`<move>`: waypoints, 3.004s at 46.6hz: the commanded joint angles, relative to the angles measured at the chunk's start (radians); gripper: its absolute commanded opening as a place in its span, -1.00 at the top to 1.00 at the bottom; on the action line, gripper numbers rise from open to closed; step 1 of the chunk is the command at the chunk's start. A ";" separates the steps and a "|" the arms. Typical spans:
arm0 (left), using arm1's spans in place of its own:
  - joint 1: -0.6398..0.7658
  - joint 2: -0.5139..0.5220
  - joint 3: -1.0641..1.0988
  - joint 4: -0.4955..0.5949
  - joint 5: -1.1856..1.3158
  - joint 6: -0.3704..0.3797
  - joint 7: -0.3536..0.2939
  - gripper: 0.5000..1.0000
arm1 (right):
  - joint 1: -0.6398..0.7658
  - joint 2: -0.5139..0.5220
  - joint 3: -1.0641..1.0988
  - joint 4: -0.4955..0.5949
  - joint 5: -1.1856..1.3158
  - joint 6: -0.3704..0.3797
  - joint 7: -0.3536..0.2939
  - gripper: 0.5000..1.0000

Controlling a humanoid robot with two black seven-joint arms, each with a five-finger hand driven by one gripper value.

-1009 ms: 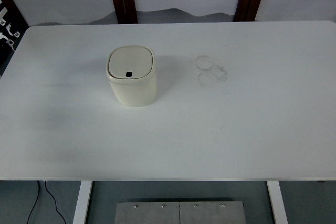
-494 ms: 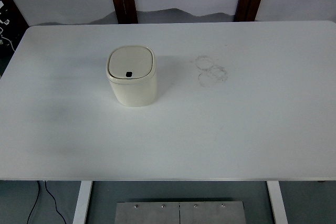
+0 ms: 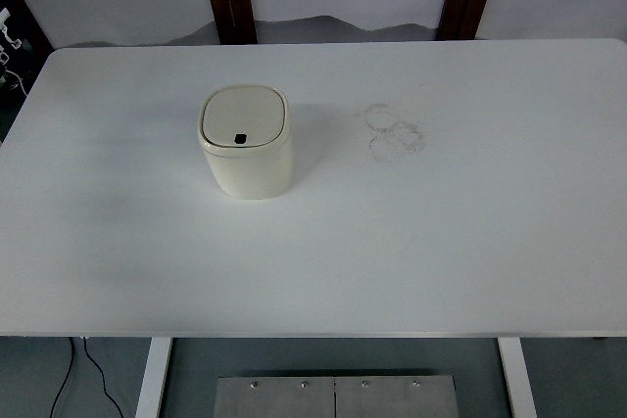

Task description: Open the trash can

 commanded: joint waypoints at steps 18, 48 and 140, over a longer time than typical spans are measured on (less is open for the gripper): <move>-0.095 -0.001 0.034 -0.001 0.133 0.012 0.071 -1.00 | 0.000 0.000 0.000 0.000 0.001 -0.001 0.000 -0.98; -0.446 -0.142 0.263 -0.010 0.587 -0.005 0.073 -1.00 | 0.000 0.000 0.000 0.000 -0.001 -0.001 0.000 -0.98; -0.502 -0.031 0.471 -0.413 0.651 -0.138 0.205 -1.00 | 0.000 0.000 0.000 0.000 0.001 0.000 0.000 -0.98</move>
